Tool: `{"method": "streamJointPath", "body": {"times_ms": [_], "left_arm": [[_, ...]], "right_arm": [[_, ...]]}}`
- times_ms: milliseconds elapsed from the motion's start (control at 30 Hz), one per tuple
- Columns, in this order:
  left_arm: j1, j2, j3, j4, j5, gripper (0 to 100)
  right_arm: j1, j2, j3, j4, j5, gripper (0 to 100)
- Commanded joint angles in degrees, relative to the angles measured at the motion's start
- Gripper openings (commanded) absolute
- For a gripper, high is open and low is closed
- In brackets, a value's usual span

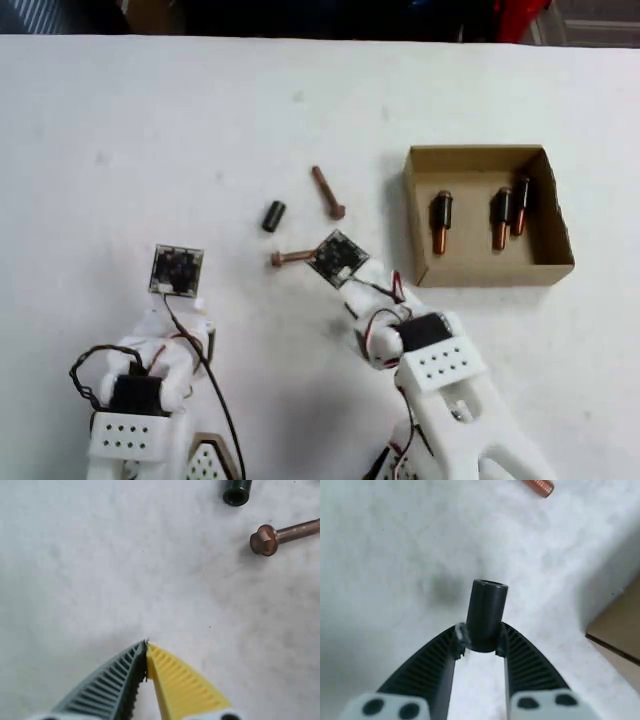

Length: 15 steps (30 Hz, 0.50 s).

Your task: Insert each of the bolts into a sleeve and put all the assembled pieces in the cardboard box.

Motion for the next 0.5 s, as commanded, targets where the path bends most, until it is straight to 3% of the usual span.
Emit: {"method": "streamJointPath", "body": {"times_ms": [0, 100, 300, 467], "left_arm": [[-0.4, -0.4, -0.3, -0.7, 0.4, 2], [-0.4, -0.4, -0.3, -0.7, 0.4, 2], [-0.4, -0.4, -0.3, -0.7, 0.4, 2], [-0.4, -0.4, -0.3, -0.7, 0.4, 2]], "right_arm": [[-0.7, 3.8, -0.5, -3.7, 0.8, 5.0], [-0.8, 7.4, -0.5, -5.8, 0.9, 5.8], [-0.7, 11.3, -0.8, -7.3, 2.8, 16.9], [-0.7, 11.3, -0.9, -7.7, 3.3, 17.6]]}}
